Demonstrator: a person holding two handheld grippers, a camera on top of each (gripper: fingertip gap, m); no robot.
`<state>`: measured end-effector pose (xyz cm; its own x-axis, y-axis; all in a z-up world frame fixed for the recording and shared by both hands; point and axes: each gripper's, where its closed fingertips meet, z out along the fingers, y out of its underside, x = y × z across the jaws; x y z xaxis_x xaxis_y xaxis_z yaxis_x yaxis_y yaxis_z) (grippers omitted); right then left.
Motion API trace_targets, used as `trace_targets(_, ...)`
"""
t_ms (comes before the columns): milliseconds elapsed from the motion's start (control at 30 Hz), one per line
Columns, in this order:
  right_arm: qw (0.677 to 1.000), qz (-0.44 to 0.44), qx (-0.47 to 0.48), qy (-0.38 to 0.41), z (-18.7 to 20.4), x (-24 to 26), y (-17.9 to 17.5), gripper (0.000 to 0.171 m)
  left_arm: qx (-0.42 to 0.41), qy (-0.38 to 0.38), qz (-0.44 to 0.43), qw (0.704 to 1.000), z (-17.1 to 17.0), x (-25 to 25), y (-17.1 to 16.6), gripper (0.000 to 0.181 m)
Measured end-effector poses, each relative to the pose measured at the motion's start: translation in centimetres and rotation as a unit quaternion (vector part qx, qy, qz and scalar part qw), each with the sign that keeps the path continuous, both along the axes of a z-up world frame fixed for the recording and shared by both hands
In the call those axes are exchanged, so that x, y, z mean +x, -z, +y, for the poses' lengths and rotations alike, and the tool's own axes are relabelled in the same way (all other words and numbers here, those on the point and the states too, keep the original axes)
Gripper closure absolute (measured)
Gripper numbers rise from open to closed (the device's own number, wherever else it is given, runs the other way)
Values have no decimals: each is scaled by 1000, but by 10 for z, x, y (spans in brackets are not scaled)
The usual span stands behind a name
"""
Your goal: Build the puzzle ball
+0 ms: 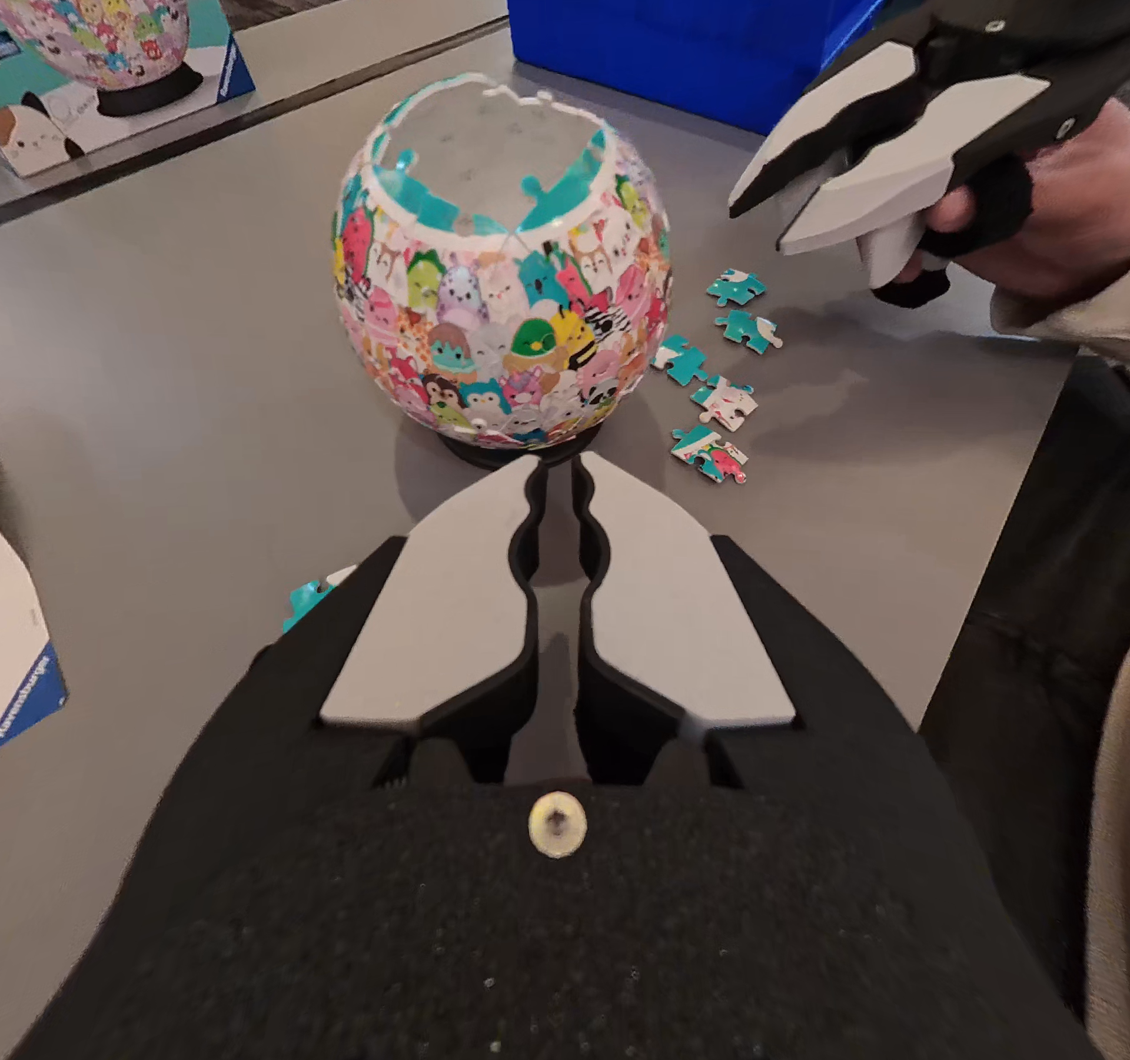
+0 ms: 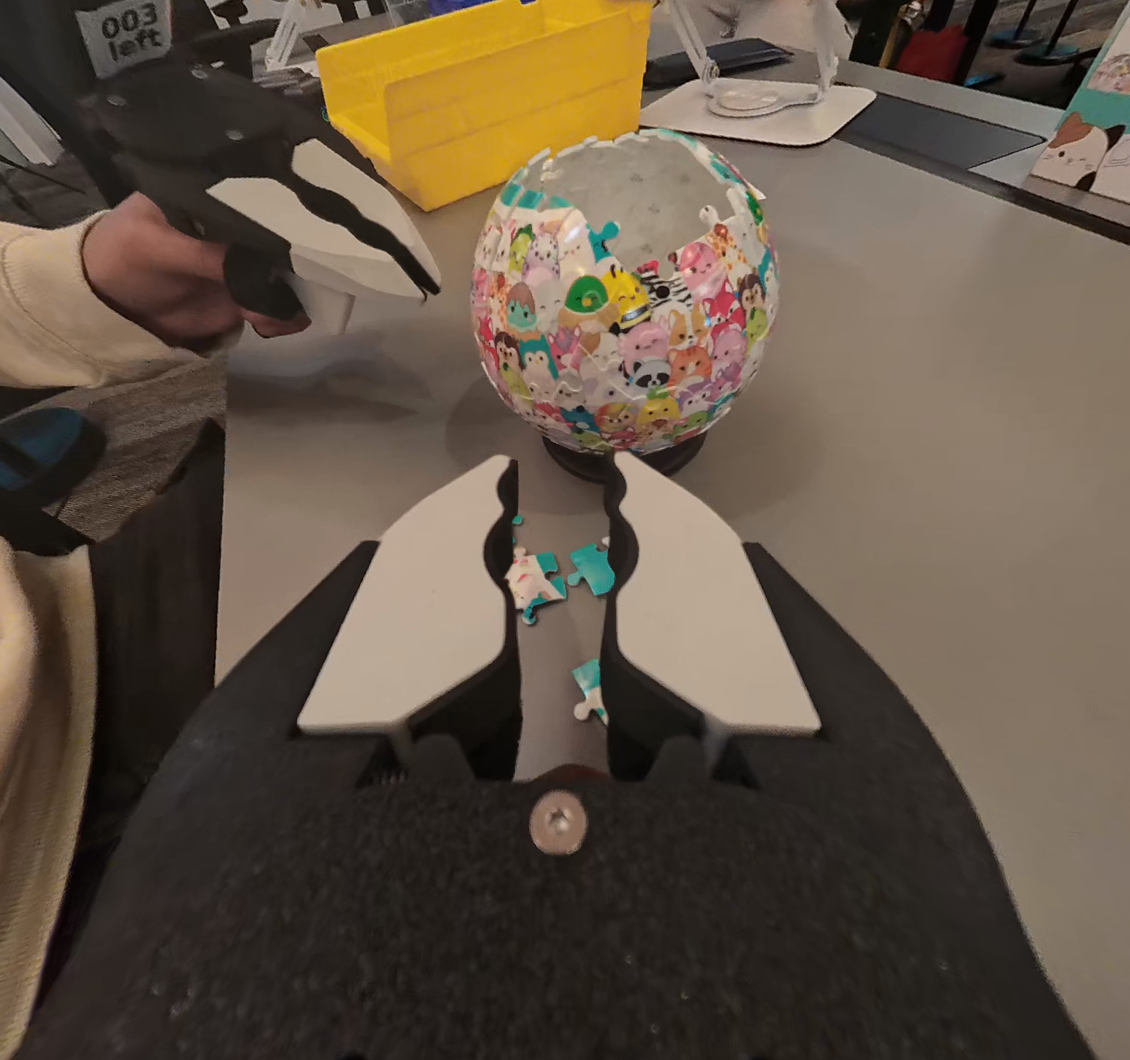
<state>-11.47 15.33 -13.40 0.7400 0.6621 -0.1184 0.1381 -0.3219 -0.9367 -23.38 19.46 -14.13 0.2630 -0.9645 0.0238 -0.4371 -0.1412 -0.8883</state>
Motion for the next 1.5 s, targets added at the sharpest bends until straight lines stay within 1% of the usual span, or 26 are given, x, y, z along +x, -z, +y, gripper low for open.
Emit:
trace_targets(100,1000,6,0,1,-1,1,-2,145,27,4,5,1000,-4,1,-2,181)
trace_targets(200,1000,7,-3,-3,-3,-2,-2,146,47,2,4,999,-7,0,-5,181)
trace_targets(300,1000,-12,-1,-6,-6,-6,0,147,62,-3,3,998,-9,0,-9,181)
trace_targets(600,998,-50,11,-18,-9,-18,2,147,64,-12,22,998,-9,-3,-3,181)
trace_targets(667,999,-48,9,-20,-8,-21,-5,147,63,-14,20,998,-8,-3,-3,181)
trace_targets(767,996,-63,-20,-60,-8,-40,-31,147,62,-18,16,998,-7,-5,-4,181)
trace_targets(867,984,-146,-51,-84,9,-59,-52,147,60,-18,6,998,-5,-3,-7,181)
trace_targets(967,962,-228,-76,-127,32,-73,-65,145,54,-16,-5,998,-4,-1,-9,181)
trace_targets(1033,947,-259,-117,-151,44,-77,-63,143,56,-16,-7,998,-3,1,-10,181)
trace_targets(1100,932,-288,-155,-156,55,-77,-58,143,59,-16,-5,998,-3,2,-10,181)
trace_targets(1133,926,-297,-165,-166,57,-78,-56,146,61,-15,-5,998,-3,2,-10,181)
trace_targets(1233,910,-323,-193,-176,59,-75,-48,147,62,-13,-9,998,-3,3,-11,181)
trace_targets(1367,912,-321,-184,-179,60,-79,-51,147,61,-10,-16,998,-3,5,-14,181)
trace_targets(1433,914,-321,-172,-181,61,-81,-51,142,57,-7,-18,998,-2,6,-14,181)
trace_targets(1500,916,-318,-165,-180,63,-83,-48,131,54,-6,-18,998,0,7,-12,181)
